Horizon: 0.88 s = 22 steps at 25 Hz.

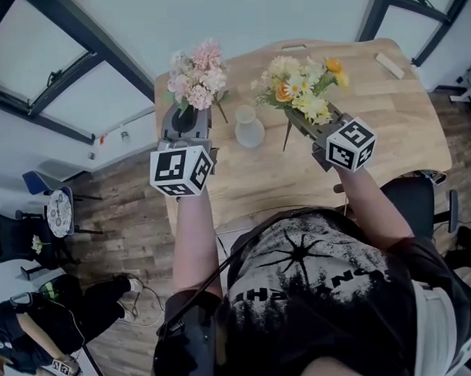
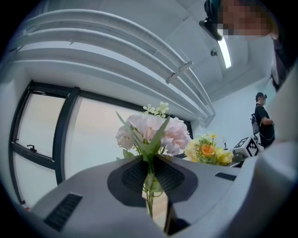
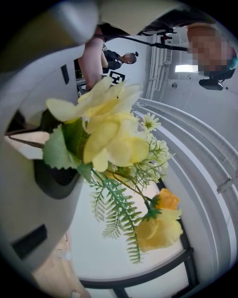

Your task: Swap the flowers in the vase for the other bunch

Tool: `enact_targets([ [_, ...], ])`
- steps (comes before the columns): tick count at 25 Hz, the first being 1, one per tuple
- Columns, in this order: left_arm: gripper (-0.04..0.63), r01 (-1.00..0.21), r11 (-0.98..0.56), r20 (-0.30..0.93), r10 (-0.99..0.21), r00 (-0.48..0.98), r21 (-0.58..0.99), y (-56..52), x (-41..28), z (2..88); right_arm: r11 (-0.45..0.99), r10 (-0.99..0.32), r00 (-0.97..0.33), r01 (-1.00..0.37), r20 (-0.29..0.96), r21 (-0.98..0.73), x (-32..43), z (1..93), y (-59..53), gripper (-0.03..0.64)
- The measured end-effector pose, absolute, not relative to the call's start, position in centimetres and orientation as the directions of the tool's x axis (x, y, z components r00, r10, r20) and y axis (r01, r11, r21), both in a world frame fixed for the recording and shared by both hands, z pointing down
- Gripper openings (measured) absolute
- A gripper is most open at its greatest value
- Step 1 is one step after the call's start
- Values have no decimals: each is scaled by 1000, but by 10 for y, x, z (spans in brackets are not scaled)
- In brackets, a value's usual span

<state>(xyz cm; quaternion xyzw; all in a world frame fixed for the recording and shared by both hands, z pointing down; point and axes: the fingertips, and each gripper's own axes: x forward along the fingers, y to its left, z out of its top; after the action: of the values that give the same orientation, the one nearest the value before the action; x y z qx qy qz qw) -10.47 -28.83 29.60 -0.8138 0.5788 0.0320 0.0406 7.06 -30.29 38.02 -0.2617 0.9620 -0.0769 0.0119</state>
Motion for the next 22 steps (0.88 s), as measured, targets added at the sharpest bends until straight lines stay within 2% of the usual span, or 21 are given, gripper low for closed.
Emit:
enact_targets([
  [22,52,-986,-117,104,-986,130,121,-214,-220,398,927,-374,-927,-374,-2,-13,-50,307,-336,92],
])
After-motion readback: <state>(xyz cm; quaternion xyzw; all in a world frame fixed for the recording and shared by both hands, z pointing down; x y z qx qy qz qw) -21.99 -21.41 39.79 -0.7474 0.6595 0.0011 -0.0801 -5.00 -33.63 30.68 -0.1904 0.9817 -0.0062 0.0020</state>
